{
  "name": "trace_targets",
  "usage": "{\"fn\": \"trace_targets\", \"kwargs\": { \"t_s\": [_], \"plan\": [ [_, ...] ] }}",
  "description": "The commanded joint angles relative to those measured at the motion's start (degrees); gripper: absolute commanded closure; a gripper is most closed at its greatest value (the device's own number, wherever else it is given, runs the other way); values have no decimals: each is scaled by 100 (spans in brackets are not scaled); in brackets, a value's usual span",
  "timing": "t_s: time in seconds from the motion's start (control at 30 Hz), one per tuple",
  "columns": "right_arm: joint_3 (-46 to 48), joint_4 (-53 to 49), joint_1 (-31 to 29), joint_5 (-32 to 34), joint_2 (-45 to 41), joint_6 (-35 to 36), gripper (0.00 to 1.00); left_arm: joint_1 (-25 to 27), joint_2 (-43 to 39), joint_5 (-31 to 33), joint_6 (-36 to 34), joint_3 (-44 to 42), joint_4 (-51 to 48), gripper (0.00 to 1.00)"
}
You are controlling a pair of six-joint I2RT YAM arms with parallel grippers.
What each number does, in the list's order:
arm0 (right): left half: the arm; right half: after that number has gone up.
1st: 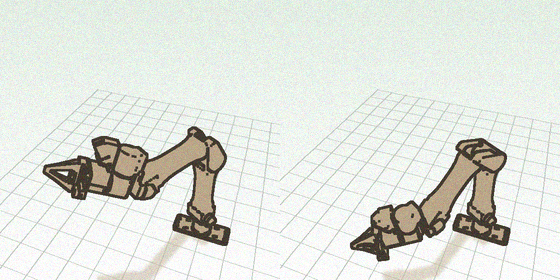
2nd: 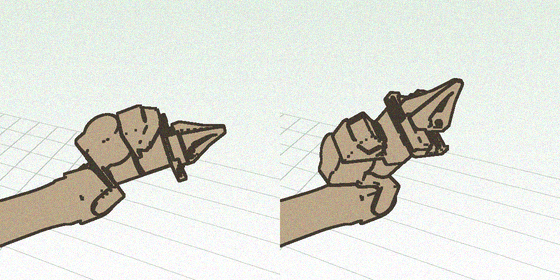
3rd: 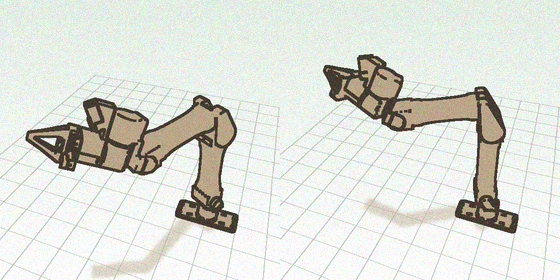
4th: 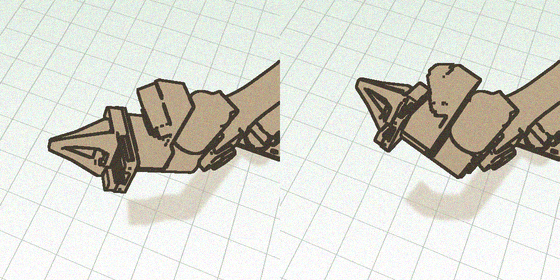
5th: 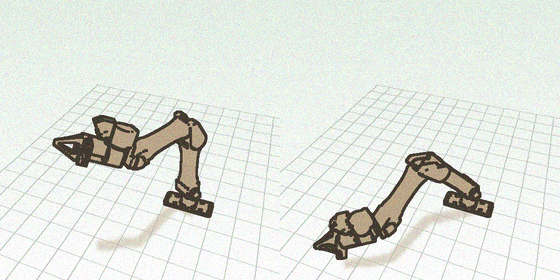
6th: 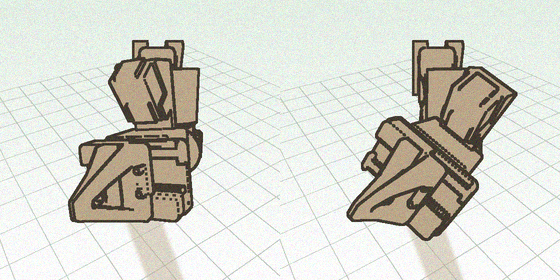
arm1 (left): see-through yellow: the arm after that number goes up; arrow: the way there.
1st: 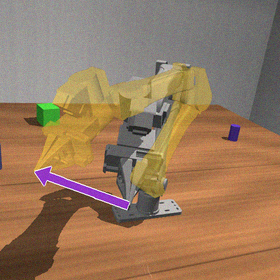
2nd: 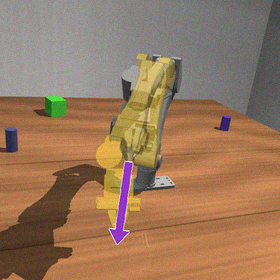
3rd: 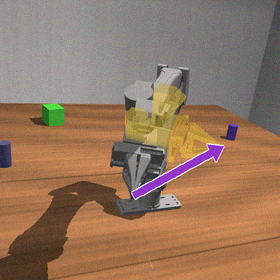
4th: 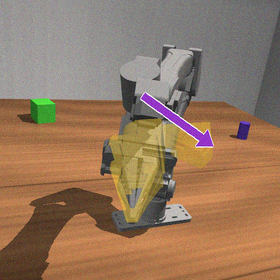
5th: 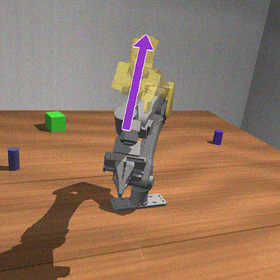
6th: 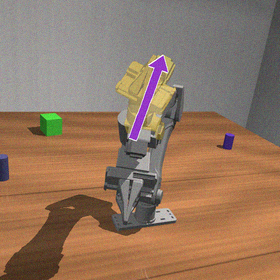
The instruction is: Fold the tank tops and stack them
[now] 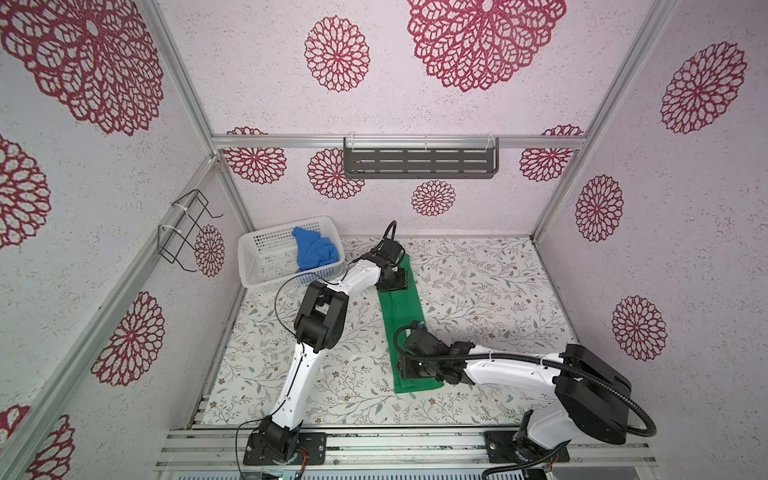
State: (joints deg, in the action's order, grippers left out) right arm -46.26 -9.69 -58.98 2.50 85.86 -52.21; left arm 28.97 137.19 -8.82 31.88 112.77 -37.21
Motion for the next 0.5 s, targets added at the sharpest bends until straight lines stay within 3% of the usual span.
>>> {"fn": "trace_targets", "kwargs": {
  "t_s": [0.0, 0.13, 0.27, 0.47],
  "plan": [
    [-209, -758, 276, 204, -454, 286, 39, -51, -817, 114, -363, -335, -366, 30],
    [-71, -1313, 814, -206, -1068, 686, 36, -41, -1990, 356, -503, -719, -227, 25],
    [105, -1887, 1392, -770, -1308, 1180, 42, -13, -3135, 382, -261, -1528, -93, 23],
    [582, -1524, 1822, -1866, -1538, 1302, 55, 135, -4690, -322, 1037, -4342, 996, 30]
  ]
}}
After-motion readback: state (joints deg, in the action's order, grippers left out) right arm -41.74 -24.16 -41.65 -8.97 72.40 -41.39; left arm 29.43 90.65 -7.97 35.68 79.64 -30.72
